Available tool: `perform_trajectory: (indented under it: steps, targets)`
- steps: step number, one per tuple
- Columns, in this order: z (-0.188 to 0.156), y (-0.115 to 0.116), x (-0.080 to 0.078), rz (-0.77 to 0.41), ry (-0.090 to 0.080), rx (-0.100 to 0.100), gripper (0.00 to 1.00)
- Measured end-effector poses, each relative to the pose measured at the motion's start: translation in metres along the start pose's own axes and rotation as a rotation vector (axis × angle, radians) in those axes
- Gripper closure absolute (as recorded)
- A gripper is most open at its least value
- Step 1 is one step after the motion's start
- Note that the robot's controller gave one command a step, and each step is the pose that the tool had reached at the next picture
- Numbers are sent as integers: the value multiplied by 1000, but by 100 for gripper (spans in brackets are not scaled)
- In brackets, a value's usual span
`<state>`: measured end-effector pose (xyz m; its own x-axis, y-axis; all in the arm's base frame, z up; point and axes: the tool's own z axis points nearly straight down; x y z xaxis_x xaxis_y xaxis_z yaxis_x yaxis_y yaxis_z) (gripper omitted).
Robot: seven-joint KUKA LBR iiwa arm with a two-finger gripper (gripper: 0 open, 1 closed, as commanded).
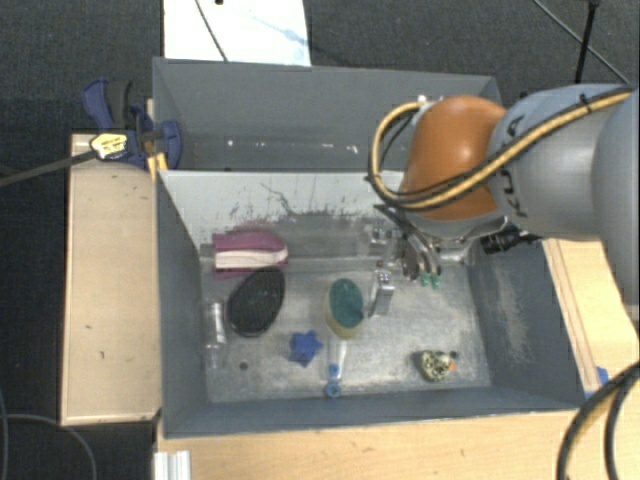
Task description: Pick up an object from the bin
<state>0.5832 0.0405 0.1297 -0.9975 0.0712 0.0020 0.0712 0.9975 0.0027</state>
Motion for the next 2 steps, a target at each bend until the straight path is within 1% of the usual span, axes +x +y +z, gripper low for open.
perform_trajectory:
  steps: [1, 2]
  targets:
    - [59, 5, 24, 133, -3, 4, 0]
    - [59, 7, 25, 131, -3, 2, 100]
